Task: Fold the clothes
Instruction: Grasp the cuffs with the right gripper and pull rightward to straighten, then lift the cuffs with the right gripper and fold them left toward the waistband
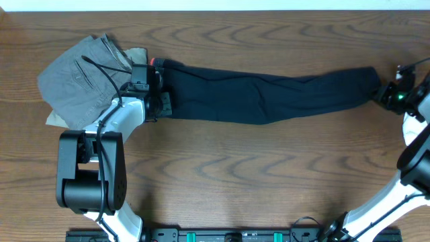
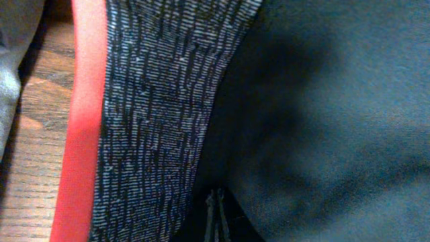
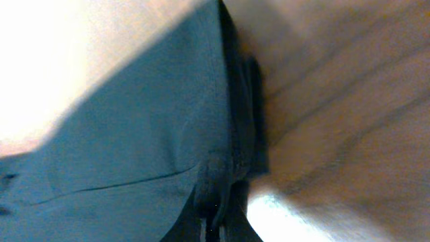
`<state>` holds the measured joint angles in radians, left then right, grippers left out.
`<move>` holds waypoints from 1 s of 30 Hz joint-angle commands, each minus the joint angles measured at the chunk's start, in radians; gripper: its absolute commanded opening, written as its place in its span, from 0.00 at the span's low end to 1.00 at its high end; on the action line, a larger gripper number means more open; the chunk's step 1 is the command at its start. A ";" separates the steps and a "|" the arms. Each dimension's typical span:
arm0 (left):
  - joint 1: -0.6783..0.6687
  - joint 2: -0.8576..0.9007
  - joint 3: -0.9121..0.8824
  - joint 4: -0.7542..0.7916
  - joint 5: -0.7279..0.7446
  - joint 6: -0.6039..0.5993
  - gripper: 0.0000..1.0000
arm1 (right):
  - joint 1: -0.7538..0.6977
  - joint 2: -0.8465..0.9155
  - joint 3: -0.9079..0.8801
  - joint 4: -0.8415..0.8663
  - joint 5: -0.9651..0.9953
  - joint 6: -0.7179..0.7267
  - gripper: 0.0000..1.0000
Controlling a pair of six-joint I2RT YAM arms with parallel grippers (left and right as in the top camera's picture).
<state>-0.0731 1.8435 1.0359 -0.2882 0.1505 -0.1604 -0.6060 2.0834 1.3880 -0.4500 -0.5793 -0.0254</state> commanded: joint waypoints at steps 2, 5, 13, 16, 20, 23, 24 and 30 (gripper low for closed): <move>0.004 0.003 -0.006 -0.022 -0.009 -0.005 0.09 | -0.037 -0.208 0.007 0.022 0.121 0.021 0.01; 0.004 -0.021 -0.006 -0.030 -0.009 -0.005 0.17 | -0.048 -0.310 0.008 0.030 0.238 0.020 0.01; 0.004 -0.120 -0.006 -0.051 -0.001 -0.010 0.42 | 0.011 -0.423 0.008 0.011 0.171 -0.037 0.01; 0.004 -0.164 -0.006 -0.060 -0.001 -0.010 0.50 | 0.053 -0.423 0.008 0.005 0.215 -0.048 0.01; 0.004 -0.218 -0.006 -0.075 -0.001 -0.010 0.57 | 0.081 -0.423 0.008 -0.008 0.265 -0.069 0.01; 0.004 -0.247 -0.006 -0.077 -0.001 -0.010 0.58 | 0.082 -0.423 0.008 -0.022 0.260 -0.082 0.01; 0.004 -0.254 -0.006 -0.077 -0.001 -0.010 0.59 | 0.084 -0.423 0.008 -0.033 0.239 -0.101 0.01; 0.004 -0.262 -0.006 -0.078 -0.002 -0.010 0.61 | 0.162 -0.423 0.008 -0.105 -0.032 -0.300 0.01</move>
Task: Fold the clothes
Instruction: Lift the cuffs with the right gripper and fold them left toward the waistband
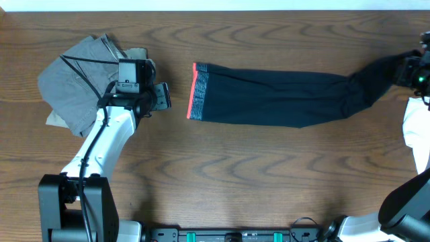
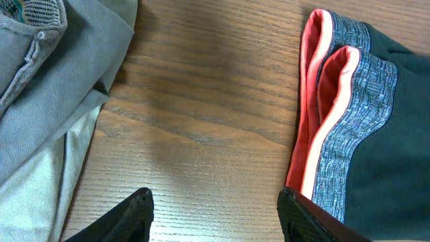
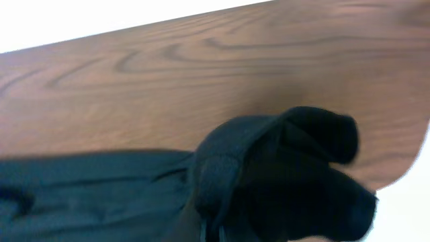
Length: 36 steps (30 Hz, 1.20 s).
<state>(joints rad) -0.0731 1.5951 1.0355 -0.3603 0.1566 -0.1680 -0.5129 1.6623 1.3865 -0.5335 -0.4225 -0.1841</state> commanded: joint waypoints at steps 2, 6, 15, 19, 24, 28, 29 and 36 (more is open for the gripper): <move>0.004 -0.015 -0.005 -0.006 -0.008 -0.002 0.62 | 0.119 -0.002 0.010 -0.042 -0.225 -0.172 0.01; 0.005 -0.032 -0.005 -0.014 -0.008 -0.006 0.61 | 0.304 -0.002 0.010 -0.089 -0.233 -0.192 0.01; 0.088 -0.138 -0.003 -0.105 -0.011 -0.017 0.61 | 0.662 0.008 0.010 -0.031 -0.164 -0.098 0.01; 0.113 -0.165 -0.003 -0.138 -0.011 -0.016 0.61 | 0.792 0.044 0.009 0.006 -0.028 -0.043 0.01; 0.113 -0.165 -0.003 -0.145 -0.011 -0.016 0.61 | 0.872 0.126 0.009 -0.002 0.053 -0.015 0.01; 0.113 -0.165 -0.003 -0.145 -0.011 -0.015 0.61 | 0.874 0.179 0.009 -0.004 0.040 0.008 0.01; 0.113 -0.165 -0.003 -0.145 -0.011 -0.015 0.61 | 0.874 0.187 0.009 -0.005 0.027 0.003 0.01; 0.113 -0.164 -0.004 -0.145 -0.010 -0.016 0.62 | 0.876 0.189 0.009 0.033 -0.188 -0.116 0.45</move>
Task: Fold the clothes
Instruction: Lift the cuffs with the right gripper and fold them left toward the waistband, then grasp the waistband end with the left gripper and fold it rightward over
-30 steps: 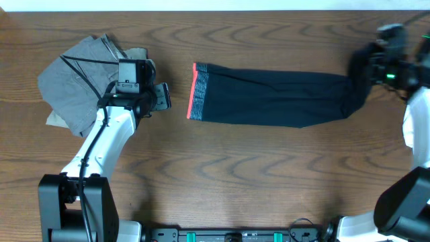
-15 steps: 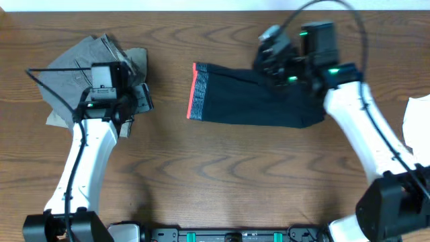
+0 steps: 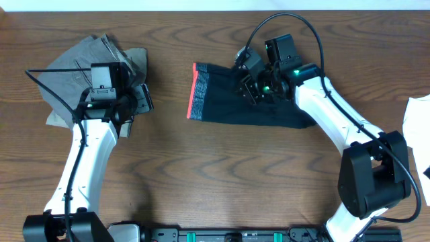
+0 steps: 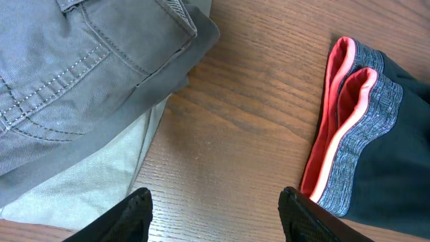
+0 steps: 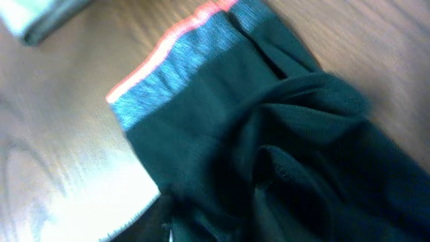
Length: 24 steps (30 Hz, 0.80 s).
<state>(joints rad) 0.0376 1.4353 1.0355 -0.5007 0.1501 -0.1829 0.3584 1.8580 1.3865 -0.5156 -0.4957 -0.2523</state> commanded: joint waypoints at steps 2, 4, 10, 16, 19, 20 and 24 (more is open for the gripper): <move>0.000 -0.004 -0.004 -0.008 0.000 -0.002 0.63 | 0.002 -0.007 0.010 0.027 -0.115 -0.048 0.46; -0.003 -0.003 -0.004 -0.010 0.016 -0.002 0.63 | -0.002 -0.007 0.010 0.034 -0.114 -0.049 0.47; -0.024 0.044 -0.004 0.037 0.208 -0.002 0.68 | -0.057 -0.008 0.010 0.063 -0.095 -0.038 0.54; -0.074 0.212 -0.004 0.245 0.480 -0.113 0.77 | -0.159 -0.008 0.010 0.072 -0.054 0.060 0.56; -0.098 0.334 -0.004 0.367 0.519 -0.166 0.83 | -0.231 -0.008 0.010 0.062 -0.055 0.107 0.56; -0.101 0.362 -0.004 0.391 0.520 -0.175 0.84 | -0.247 -0.008 0.010 0.057 -0.059 0.109 0.56; -0.102 0.459 -0.004 0.450 0.512 -0.174 0.85 | -0.304 -0.008 0.010 0.041 -0.098 0.110 0.56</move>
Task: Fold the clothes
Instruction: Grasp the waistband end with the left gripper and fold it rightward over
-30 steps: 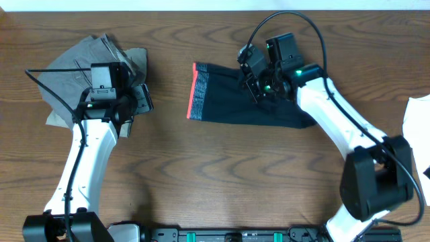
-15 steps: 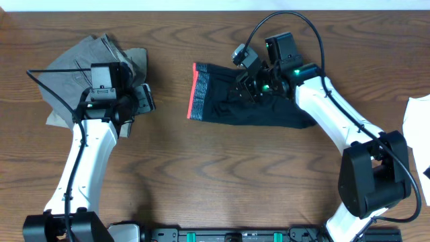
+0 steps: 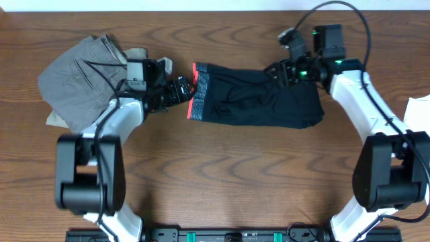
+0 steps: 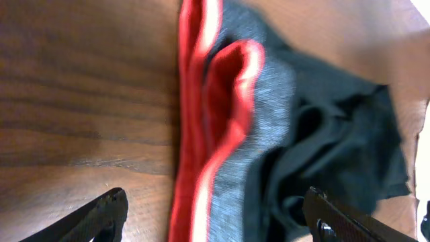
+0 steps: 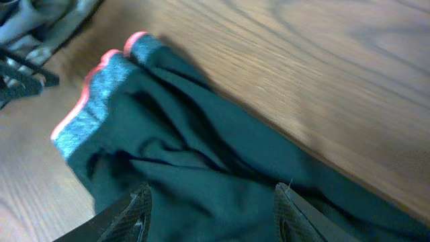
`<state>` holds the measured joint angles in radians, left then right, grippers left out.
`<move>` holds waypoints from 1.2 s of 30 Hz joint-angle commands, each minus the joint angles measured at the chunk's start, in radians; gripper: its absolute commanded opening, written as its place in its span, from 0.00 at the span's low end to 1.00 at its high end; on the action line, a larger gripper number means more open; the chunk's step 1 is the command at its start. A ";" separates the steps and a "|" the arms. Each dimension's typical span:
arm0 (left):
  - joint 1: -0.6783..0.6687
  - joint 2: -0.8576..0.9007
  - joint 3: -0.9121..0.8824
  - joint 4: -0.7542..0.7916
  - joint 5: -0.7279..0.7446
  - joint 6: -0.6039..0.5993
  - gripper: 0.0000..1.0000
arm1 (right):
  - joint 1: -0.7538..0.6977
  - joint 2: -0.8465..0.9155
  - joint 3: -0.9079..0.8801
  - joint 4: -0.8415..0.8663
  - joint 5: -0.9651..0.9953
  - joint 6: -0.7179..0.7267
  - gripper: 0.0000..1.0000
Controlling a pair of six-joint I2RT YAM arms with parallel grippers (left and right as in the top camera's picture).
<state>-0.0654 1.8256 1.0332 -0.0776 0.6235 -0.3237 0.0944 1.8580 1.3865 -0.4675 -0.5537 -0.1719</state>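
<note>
Dark pants (image 3: pixel 259 101) lie folded in half on the wooden table, their red and grey waistband (image 3: pixel 195 91) at the left end. My left gripper (image 3: pixel 180 90) is open right at that waistband (image 4: pixel 201 101), which lies between its fingers (image 4: pixel 101 215) in the left wrist view. My right gripper (image 3: pixel 285 71) is open above the upper right part of the folded pants. The right wrist view shows only dark cloth (image 5: pixel 201 161) between its fingers (image 5: pixel 131 215), with the waistband (image 5: pixel 87 111) further off.
A folded pile of grey clothes (image 3: pixel 77 81) sits at the back left, just behind my left arm. Something white (image 3: pixel 420 107) shows at the right edge. Bare wood (image 3: pixel 222 175) fills the front half of the table.
My left gripper has moved right from beside the grey pile to the waistband, still open. My right gripper has drawn back to the right and now stands open; the pants lie folded.
The pants first lay stretched out, my left gripper shut on the waistband and my right on the leg ends. Then the left had let go and backed off. Later the right was over near the waistband with the legs doubled back; now both are open.
</note>
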 commanded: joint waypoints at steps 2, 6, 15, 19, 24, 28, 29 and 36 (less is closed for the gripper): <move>-0.001 0.105 -0.002 0.051 0.040 -0.046 0.85 | -0.056 -0.008 0.010 -0.008 -0.050 0.030 0.56; -0.027 0.160 -0.002 0.090 0.075 -0.056 0.85 | -0.066 -0.008 0.010 -0.008 -0.050 0.030 0.56; -0.109 0.195 -0.002 0.113 0.045 -0.056 0.70 | -0.064 -0.008 0.010 -0.016 -0.051 0.030 0.55; -0.108 0.192 0.000 0.121 0.038 -0.056 0.19 | -0.064 -0.008 0.010 -0.023 -0.058 0.030 0.55; -0.103 0.147 0.010 0.074 0.031 -0.052 0.06 | -0.065 -0.015 0.010 -0.025 -0.057 0.029 0.54; -0.074 0.044 0.053 -0.101 -0.053 -0.007 0.06 | -0.069 -0.029 0.010 -0.026 -0.057 0.029 0.54; -0.064 0.009 0.073 -0.171 -0.095 0.016 0.06 | -0.070 -0.034 0.010 -0.027 -0.057 0.030 0.54; -0.034 -0.154 0.386 -0.700 -0.379 0.245 0.06 | -0.071 -0.075 0.010 -0.014 -0.057 0.029 0.54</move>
<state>-0.1024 1.7317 1.2625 -0.6800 0.4088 -0.2161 0.0292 1.8332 1.3865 -0.4877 -0.5922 -0.1566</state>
